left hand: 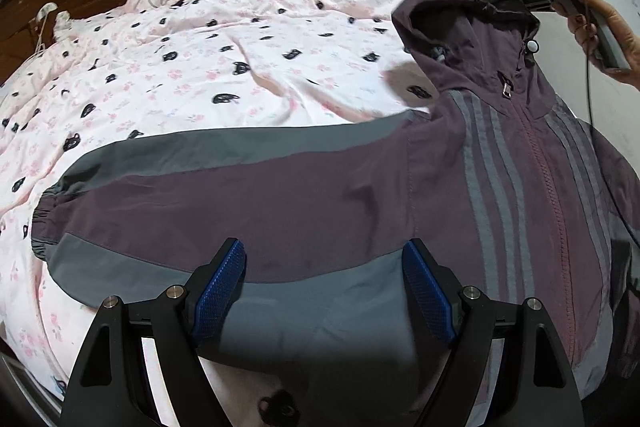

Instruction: Fold clothes

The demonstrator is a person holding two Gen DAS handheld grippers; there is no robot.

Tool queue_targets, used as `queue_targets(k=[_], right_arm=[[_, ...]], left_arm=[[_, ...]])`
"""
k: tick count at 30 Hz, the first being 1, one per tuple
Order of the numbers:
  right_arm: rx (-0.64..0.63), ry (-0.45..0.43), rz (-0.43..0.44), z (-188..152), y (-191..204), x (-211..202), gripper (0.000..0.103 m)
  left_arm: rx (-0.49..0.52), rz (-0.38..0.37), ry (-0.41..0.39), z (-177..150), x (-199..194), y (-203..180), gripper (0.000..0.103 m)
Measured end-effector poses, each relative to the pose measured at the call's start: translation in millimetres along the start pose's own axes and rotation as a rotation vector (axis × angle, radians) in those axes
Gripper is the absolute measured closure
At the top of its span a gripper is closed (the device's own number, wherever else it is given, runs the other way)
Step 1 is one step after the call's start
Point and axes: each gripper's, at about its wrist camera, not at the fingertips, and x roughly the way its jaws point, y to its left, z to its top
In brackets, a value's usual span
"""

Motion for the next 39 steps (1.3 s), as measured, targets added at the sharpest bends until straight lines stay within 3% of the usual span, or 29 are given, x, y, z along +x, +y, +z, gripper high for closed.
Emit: queue_targets(k=[5, 10, 12, 14, 16, 21, 26, 32, 39], right_arm=[[0.004, 0.077, -0.068, 5, -3, 54, 0.096], [0.046, 0.154, -0.147, -17, -26, 101, 0.095], [0.061, 0.177, -0.176, -25, -35, 112, 0.089], [0.077, 0.198, -0.227, -37, -51, 119, 0.069], [0.087, 0.197, -0.245, -43, -61, 113, 0.063], [0.079, 0.151, -0.243, -55, -72, 67, 0.050], [0.045, 0.094, -0.167, -104, -65, -15, 0.042], [0.080, 0.126, -0.081, -208, -60, -101, 0.040], [0.192, 0.181, 0.009, -334, -53, -155, 0.040]], left_arm=[[-0.022, 0.002, 0.021, 1, 9, 7, 0.026], [0.008, 0.023, 0.023, -1, 12, 2, 0.026], [0.012, 0.025, 0.024, -2, 13, 2, 0.026], [0.016, 0.027, 0.026, -2, 13, 1, 0.026], [0.019, 0.030, 0.026, -2, 13, 1, 0.026], [0.022, 0.034, 0.025, -2, 13, 1, 0.026], [0.018, 0.033, 0.025, -2, 12, 2, 0.026], [0.005, 0.043, 0.018, -2, 7, 3, 0.026], [-0.005, 0.047, 0.014, -6, 2, 4, 0.026]])
